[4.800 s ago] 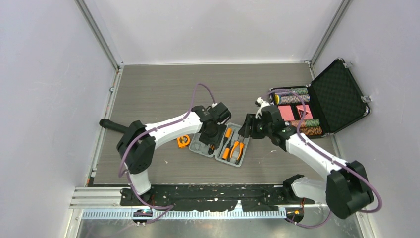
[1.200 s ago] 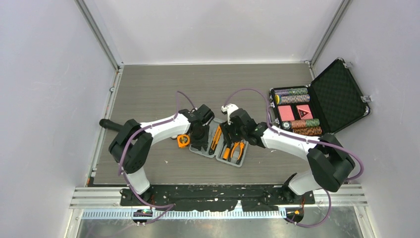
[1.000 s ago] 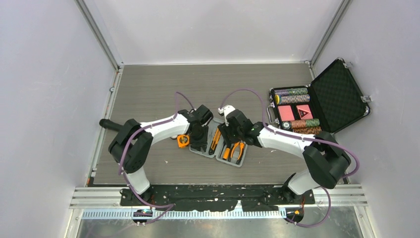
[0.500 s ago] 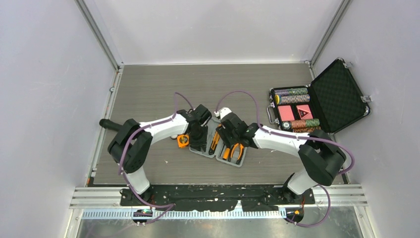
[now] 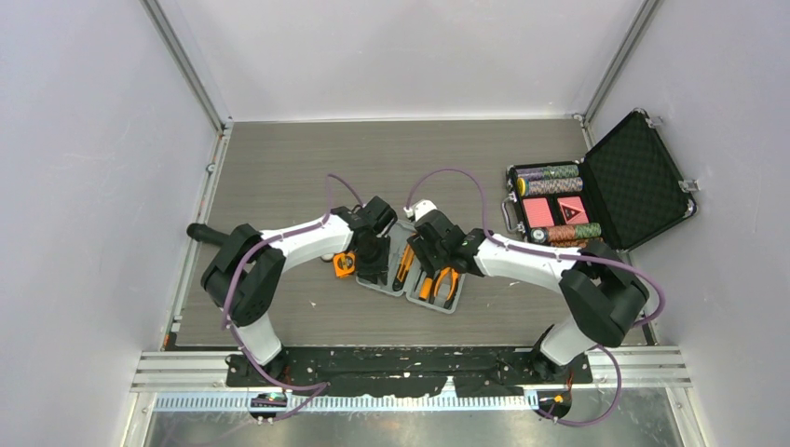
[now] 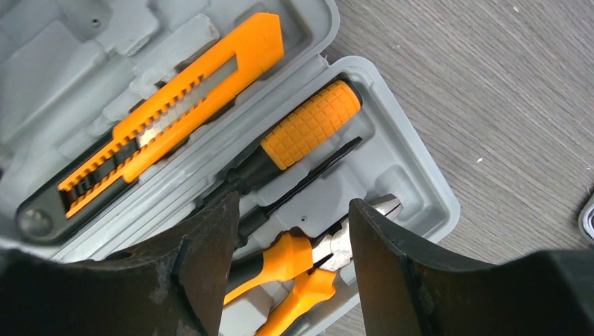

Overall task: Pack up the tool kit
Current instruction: Adjust the screwdriver in the toolbox.

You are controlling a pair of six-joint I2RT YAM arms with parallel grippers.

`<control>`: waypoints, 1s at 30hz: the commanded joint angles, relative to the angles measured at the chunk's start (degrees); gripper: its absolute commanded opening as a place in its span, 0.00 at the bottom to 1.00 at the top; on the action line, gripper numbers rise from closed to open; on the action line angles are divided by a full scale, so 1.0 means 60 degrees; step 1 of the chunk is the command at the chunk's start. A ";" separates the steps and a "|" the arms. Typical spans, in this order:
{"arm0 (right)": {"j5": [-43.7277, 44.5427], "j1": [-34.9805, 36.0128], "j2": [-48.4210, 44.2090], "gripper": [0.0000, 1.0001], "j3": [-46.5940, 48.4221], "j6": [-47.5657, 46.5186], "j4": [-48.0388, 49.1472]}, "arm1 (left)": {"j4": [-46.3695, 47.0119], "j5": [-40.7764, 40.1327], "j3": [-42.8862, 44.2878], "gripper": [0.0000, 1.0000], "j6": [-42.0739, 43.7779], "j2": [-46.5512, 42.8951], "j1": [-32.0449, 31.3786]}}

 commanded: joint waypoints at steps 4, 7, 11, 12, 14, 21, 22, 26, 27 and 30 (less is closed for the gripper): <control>-0.1625 0.0005 -0.1371 0.62 0.0336 0.0188 -0.0257 | 0.0163 -0.0101 0.0096 0.30 0.0069 -0.0524 0.0016; -0.2606 0.0013 -0.1470 0.61 0.0168 0.0047 -0.0176 | 0.0158 -0.0134 0.0272 0.30 0.0047 -0.0685 0.0016; -0.3468 0.0028 -0.1331 0.62 -0.0204 -0.0227 0.0219 | 0.0112 -0.0230 0.0542 0.30 0.0054 -0.0843 0.0016; -0.3525 0.0045 -0.1290 0.63 -0.0252 -0.0326 0.0305 | 0.0080 -0.0292 0.0602 0.30 0.0065 -0.0875 0.0016; -0.3504 0.0142 -0.1065 0.64 -0.0197 -0.0758 0.0315 | 0.0023 -0.0399 0.0653 0.30 0.0076 -0.0915 0.0030; -0.3515 0.0327 -0.0878 0.65 0.0008 -0.1628 0.0179 | -0.0091 -0.0514 0.0404 0.30 0.0138 -0.1458 0.0304; -0.3522 0.0326 -0.0808 0.65 0.0022 -0.1817 0.0122 | -0.0085 -0.0512 0.0340 0.30 0.0166 -0.1564 0.0371; -0.3714 0.0326 -0.0281 0.64 0.0390 -0.2153 -0.0593 | -0.0139 -0.0575 0.0237 0.30 0.0332 -0.1769 0.0608; -0.3758 0.0333 -0.0172 0.64 0.0585 -0.2190 -0.0872 | -0.0131 -0.0564 0.0223 0.30 0.0371 -0.1767 0.0636; -0.3678 0.0322 0.0153 0.64 0.0838 -0.2428 -0.1236 | -0.0137 -0.0534 0.0208 0.30 0.0469 -0.1674 0.0727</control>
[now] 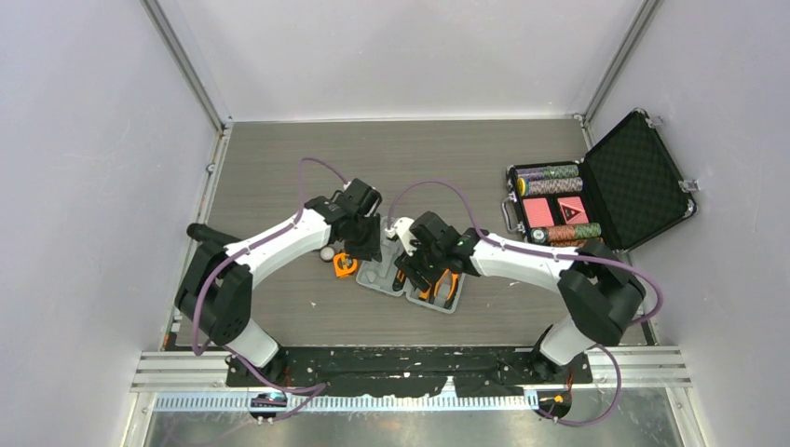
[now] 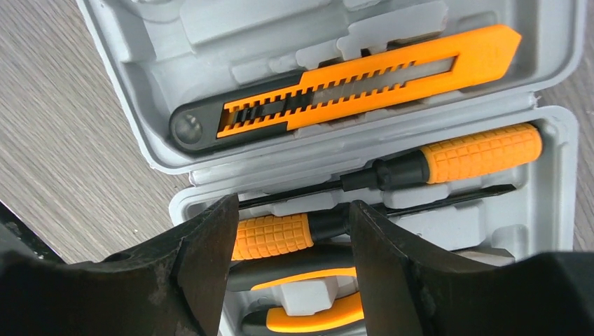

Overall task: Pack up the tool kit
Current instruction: Adjust the screwdriver in the toolbox.

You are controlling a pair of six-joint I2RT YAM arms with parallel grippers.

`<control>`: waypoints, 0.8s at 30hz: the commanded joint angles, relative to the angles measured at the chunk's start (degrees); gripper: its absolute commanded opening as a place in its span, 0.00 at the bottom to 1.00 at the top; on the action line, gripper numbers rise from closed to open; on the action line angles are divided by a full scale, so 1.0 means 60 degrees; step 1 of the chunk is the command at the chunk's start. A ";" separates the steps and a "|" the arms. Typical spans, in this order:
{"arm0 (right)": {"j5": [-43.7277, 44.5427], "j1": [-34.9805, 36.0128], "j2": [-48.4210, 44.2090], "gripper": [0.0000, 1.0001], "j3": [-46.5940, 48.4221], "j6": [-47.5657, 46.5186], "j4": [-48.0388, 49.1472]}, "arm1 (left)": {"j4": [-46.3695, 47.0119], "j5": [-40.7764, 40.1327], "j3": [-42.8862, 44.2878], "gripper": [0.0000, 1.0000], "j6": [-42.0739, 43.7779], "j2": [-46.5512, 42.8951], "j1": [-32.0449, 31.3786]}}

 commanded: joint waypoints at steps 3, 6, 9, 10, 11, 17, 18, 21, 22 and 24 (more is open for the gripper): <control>0.0007 0.0031 0.0421 0.65 0.0856 -0.0813 -0.0999 | 0.0002 -0.0102 -0.0149 0.30 0.0380 -0.0081 0.0176; 0.0099 0.0018 0.0549 0.65 0.1156 -0.1033 -0.1335 | 0.0048 -0.0054 -0.0202 0.30 0.0425 -0.0069 0.0230; -0.0007 0.0016 0.0720 0.65 0.1425 -0.1300 -0.1699 | 0.0060 -0.0056 -0.0203 0.30 0.0510 -0.0069 0.0264; -0.0037 0.0016 0.0806 0.65 0.1556 -0.1433 -0.1861 | 0.0055 -0.0077 -0.0198 0.30 0.0536 -0.0062 0.0282; -0.0089 0.0012 0.0855 0.65 0.1629 -0.1495 -0.1962 | 0.0044 -0.0085 -0.0199 0.30 0.0548 -0.0053 0.0286; -0.0268 -0.0006 0.1372 0.65 0.2241 -0.1785 -0.2520 | 0.0027 -0.0085 -0.0217 0.30 0.0596 -0.0047 0.0333; -0.0315 -0.0011 0.1471 0.65 0.2306 -0.1796 -0.2587 | 0.0024 -0.0093 -0.0227 0.30 0.0604 -0.0047 0.0334; -0.0351 -0.0013 0.1598 0.65 0.2332 -0.1816 -0.2640 | 0.0026 -0.0129 -0.0247 0.30 0.0632 -0.0016 0.0356; -0.0347 -0.0013 0.1685 0.65 0.2347 -0.1815 -0.2659 | 0.0035 -0.0123 -0.0262 0.30 0.0634 0.0014 0.0363; -0.0333 -0.0013 0.1842 0.65 0.2402 -0.1801 -0.2701 | 0.0026 -0.0116 -0.0256 0.30 0.0632 0.0079 0.0385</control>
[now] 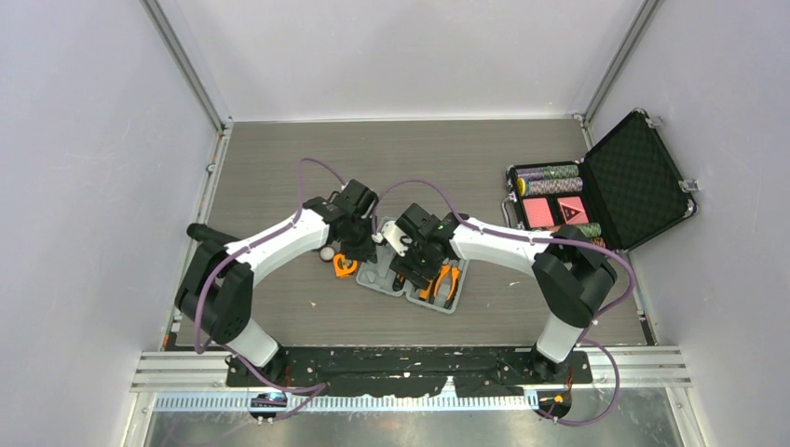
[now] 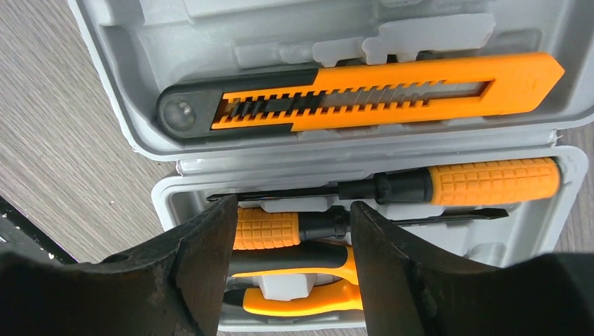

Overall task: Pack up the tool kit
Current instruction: Adjust the screwdriver in the toolbox.

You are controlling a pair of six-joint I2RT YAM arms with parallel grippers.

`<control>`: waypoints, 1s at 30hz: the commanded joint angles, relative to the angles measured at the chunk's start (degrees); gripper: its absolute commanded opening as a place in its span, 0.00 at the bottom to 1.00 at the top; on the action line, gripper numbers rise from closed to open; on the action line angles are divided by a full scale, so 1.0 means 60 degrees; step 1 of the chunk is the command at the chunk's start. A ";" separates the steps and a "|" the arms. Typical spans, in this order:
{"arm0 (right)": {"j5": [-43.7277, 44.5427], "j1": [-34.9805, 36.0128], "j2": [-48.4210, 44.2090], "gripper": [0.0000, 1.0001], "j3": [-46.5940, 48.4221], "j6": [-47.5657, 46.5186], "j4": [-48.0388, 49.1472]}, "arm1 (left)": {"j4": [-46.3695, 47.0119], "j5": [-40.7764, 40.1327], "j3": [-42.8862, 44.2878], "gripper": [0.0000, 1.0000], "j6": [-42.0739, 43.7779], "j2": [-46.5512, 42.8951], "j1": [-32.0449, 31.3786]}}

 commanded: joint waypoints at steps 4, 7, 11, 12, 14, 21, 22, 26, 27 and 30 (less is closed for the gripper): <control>-0.0225 -0.0010 0.0455 0.65 0.0505 -0.0131 -0.0267 | 0.0067 -0.0087 -0.0106 0.30 0.0148 0.0097 0.0102; -0.0216 -0.0010 0.0560 0.65 0.0594 -0.0127 -0.0332 | 0.0103 -0.0106 -0.0141 0.30 0.0120 0.0091 0.0141; 0.0070 0.0006 0.0655 0.65 0.0654 -0.0091 -0.0432 | 0.0246 -0.0047 -0.0298 0.30 0.0035 0.0117 0.0155; 0.0116 -0.0002 0.0701 0.65 0.0702 -0.0069 -0.0459 | 0.0287 -0.0016 -0.0336 0.29 -0.0007 0.0135 0.0172; 0.0243 0.0019 0.0905 0.65 0.0787 0.0008 -0.0586 | 0.0375 0.0027 -0.0417 0.29 -0.0062 0.0184 0.0184; 0.0757 0.0365 0.1710 0.65 0.0789 0.0260 -0.0763 | 0.0593 0.0112 -0.0646 0.29 -0.0175 0.0231 0.0200; 0.1021 0.0432 0.1863 0.65 0.0776 0.0296 -0.0778 | 0.0605 0.0111 -0.0661 0.29 -0.0176 0.0236 0.0204; 0.1174 0.0568 0.2239 0.65 0.0785 0.0378 -0.0861 | 0.0619 0.0150 -0.0682 0.29 -0.0191 0.0214 0.0200; 0.1174 0.0579 0.2277 0.64 0.0801 0.0385 -0.0885 | 0.0623 0.0142 -0.0675 0.29 -0.0191 0.0210 0.0195; 0.1159 0.0585 0.2219 0.64 0.0875 0.0363 -0.0986 | 0.0607 0.0133 -0.0673 0.28 -0.0191 0.0113 0.0191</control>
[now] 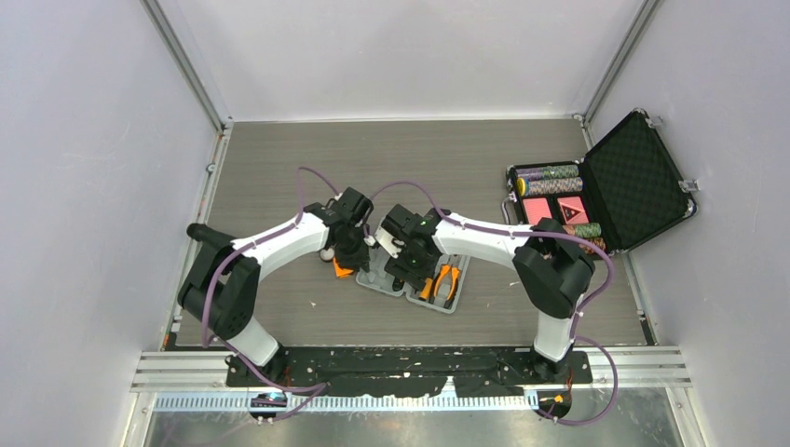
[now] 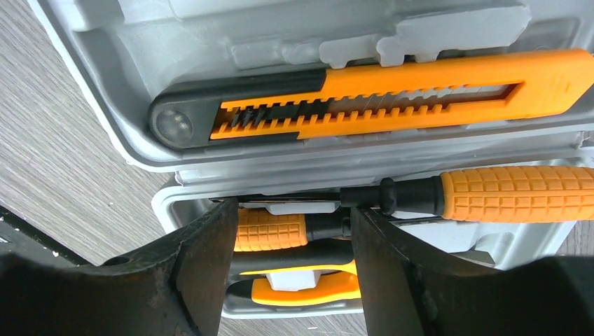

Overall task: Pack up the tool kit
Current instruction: Adjust the screwdriver in the toolbox.

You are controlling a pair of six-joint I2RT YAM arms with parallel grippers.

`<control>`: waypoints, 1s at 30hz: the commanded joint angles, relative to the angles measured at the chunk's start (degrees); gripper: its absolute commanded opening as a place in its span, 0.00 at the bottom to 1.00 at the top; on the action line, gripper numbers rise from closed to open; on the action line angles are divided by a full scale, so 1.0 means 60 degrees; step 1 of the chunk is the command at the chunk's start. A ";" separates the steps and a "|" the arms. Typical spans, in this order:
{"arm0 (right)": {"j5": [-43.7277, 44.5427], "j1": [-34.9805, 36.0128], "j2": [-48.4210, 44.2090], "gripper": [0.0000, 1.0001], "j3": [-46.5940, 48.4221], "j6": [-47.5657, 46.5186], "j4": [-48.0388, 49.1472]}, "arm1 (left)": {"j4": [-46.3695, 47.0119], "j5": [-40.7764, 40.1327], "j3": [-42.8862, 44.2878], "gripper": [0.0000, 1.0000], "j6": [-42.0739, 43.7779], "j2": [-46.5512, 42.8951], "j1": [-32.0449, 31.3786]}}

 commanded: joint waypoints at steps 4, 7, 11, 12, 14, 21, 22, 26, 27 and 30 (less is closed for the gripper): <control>0.0512 0.0211 0.0447 0.64 -0.0156 -0.0037 0.0308 | 0.0340 0.0130 0.0117 0.28 -0.0060 -0.0271 -0.0054; 0.0727 0.0219 -0.0039 0.65 0.0065 -0.0053 0.0138 | 0.0303 0.0132 0.0169 0.28 -0.0060 -0.0325 -0.0044; 0.1222 0.0203 -0.0413 0.65 0.0201 -0.0191 0.0094 | 0.0266 0.0130 0.0213 0.28 -0.0061 -0.0357 -0.0045; 0.1291 0.0200 -0.0437 0.65 0.0232 -0.0220 0.0095 | 0.0269 0.0130 0.0209 0.28 -0.0060 -0.0357 -0.0039; 0.1448 0.0217 -0.0439 0.66 0.0324 -0.0299 0.0052 | 0.0264 0.0137 0.0220 0.28 -0.0060 -0.0344 -0.0038; 0.1084 0.0211 -0.0188 0.69 0.0545 -0.0698 0.0018 | 0.0256 0.0217 0.0259 0.28 -0.0046 -0.0320 -0.0050; 0.1031 0.0212 -0.0181 0.69 0.0572 -0.0727 -0.0001 | 0.0242 0.0217 0.0279 0.28 -0.0035 -0.0326 -0.0038; 0.0752 0.0216 -0.0287 0.94 0.0605 -0.0791 -0.0024 | 0.0197 0.0208 0.0275 0.28 -0.0031 -0.0370 -0.0046; 0.0726 0.0217 -0.0316 0.94 0.0595 -0.0790 -0.0033 | 0.0185 0.0203 0.0268 0.28 -0.0031 -0.0379 -0.0047; 0.0491 0.0215 -0.0517 0.96 0.0566 -0.0793 -0.0062 | 0.0167 0.0217 0.0278 0.28 -0.0017 -0.0384 -0.0047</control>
